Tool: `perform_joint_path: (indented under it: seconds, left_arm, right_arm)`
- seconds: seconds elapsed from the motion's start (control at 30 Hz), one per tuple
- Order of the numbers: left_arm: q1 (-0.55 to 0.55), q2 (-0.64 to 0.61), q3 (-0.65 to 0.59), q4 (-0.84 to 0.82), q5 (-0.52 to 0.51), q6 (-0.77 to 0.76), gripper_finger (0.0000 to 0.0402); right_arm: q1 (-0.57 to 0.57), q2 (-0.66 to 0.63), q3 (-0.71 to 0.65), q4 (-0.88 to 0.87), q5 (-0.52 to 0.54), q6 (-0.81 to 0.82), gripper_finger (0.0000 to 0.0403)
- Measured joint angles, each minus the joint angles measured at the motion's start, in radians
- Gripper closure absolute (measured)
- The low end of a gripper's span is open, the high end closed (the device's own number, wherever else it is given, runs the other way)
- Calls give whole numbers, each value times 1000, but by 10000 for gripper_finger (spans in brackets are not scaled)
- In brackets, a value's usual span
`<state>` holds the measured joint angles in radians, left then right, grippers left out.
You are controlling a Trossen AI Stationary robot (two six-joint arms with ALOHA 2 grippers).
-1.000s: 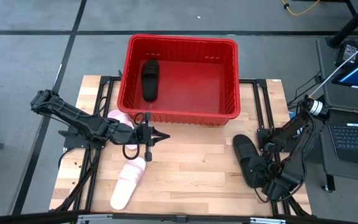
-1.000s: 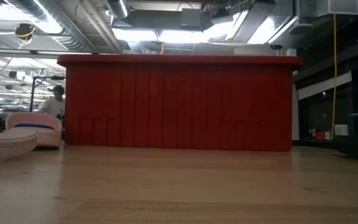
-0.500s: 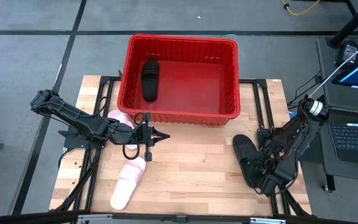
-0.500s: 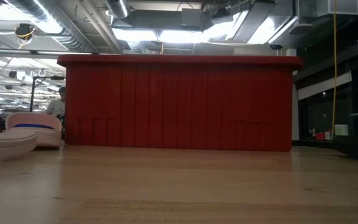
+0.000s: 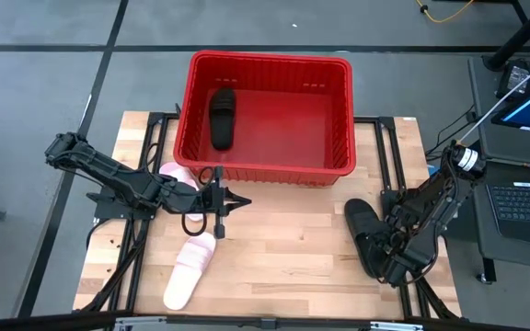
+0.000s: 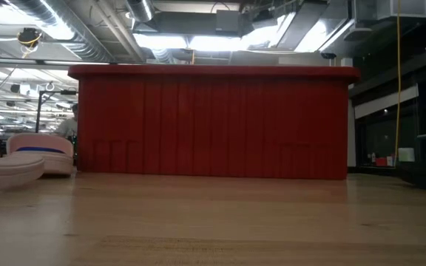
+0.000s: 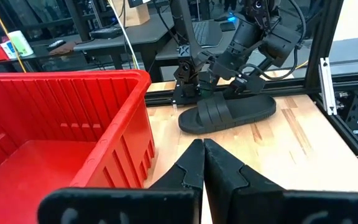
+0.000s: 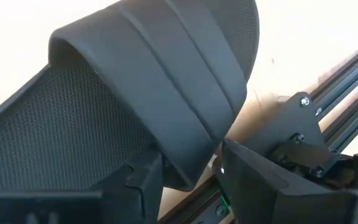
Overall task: Pick and place slides into bin
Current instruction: Put the black slide into the red bin
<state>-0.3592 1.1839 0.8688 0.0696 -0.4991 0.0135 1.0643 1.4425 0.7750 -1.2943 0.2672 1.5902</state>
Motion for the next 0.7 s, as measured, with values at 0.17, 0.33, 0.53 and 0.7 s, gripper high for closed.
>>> perform_joint_path:
  seconds: [0.17, 0.33, 0.53, 0.7]
  left_arm:
    - [0, 0, 0, -6, 0, 0, 399]
    - [0, 0, 0, -36, 0, 0, 400]
    - [0, 0, 0, -48, 0, 0, 400]
    - [0, 0, 0, -50, 0, 0, 400]
  right_arm:
    - [-11, 0, 0, 3, 1, 1, 295]
    - [-29, 0, 0, 31, 9, 20, 382]
    - [-34, 0, 10, 80, 53, 57, 386]
    - [-35, 0, 70, 98, 115, 59, 387]
